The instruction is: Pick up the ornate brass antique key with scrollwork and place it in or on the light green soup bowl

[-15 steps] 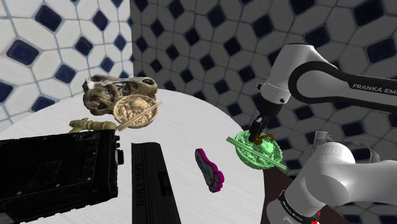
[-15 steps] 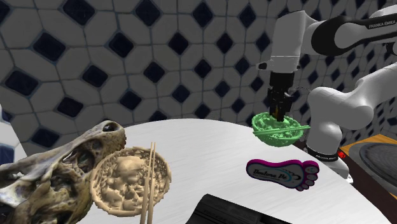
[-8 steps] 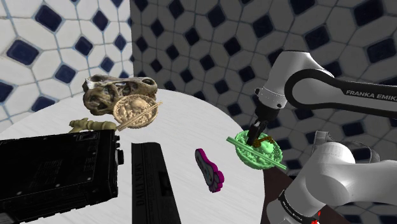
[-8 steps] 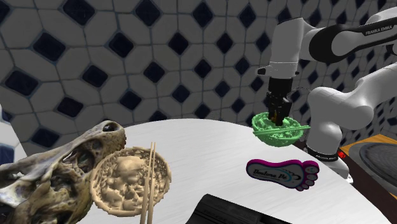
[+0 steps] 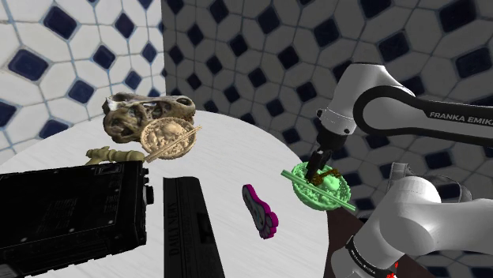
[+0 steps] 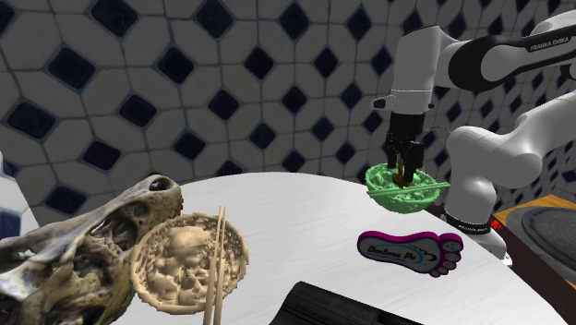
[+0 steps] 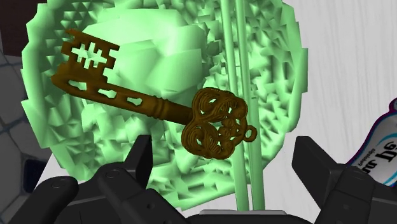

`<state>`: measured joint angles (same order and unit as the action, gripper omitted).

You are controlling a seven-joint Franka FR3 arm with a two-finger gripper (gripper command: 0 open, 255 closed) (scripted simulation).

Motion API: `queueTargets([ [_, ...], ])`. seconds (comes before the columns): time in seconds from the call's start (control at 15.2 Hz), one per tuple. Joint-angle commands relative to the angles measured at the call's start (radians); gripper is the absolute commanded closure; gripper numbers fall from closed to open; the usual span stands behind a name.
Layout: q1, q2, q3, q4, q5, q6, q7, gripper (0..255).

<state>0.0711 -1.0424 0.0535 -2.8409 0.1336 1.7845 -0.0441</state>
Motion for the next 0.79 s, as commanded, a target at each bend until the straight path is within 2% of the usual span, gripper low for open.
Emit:
queueTargets([
  [0.0, 0.0, 0.0, 0.0, 0.0, 0.0, 0.0, 0.0, 0],
  [0.26, -0.009, 0.011, -0.016, 0.131, -0.017, -0.12, 0.001, 0],
  [0.73, -0.009, 0.011, -0.016, 0.131, -0.017, -0.12, 0.001, 0],
])
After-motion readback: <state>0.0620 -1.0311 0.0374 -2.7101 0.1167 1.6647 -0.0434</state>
